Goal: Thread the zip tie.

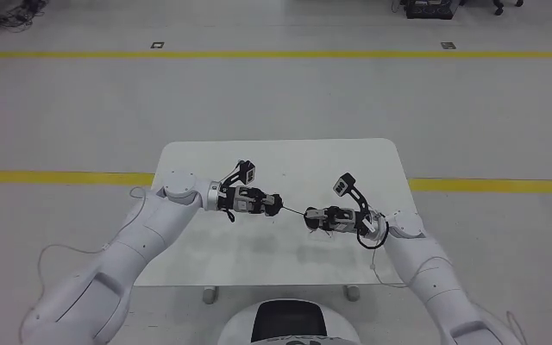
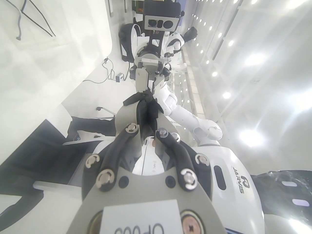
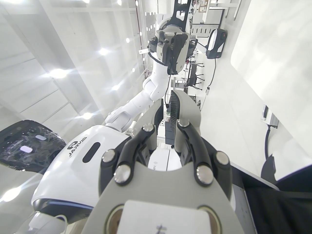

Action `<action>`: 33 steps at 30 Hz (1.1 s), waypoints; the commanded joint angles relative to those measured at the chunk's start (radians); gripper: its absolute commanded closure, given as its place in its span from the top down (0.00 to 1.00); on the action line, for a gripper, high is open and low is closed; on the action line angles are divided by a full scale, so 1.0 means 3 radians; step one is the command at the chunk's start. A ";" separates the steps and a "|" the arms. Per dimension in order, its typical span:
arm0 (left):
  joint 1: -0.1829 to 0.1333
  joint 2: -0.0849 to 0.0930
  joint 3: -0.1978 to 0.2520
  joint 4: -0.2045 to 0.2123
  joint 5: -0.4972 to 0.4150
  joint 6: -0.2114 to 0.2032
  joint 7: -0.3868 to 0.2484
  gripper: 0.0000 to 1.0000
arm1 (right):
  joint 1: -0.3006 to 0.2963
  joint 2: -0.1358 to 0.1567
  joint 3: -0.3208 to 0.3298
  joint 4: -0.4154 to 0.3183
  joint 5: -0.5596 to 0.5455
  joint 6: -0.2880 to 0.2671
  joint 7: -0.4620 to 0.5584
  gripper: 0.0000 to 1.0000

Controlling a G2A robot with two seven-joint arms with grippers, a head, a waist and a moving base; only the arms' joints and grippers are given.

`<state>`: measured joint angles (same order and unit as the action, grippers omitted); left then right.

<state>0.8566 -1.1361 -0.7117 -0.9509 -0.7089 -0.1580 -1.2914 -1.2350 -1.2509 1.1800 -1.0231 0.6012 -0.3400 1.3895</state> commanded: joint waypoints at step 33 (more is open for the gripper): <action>-0.0012 -0.0023 0.0009 0.0020 0.0043 0.0018 -0.0003 0.00 | 0.0005 -0.0046 0.0072 0.0044 -0.0109 0.0000 -0.0002 0.03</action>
<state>0.8527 -1.1429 -0.7087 -0.9449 -0.6960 -0.1531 -1.2934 -1.2335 -1.2643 1.2010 -1.0101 0.5698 -0.3400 1.3895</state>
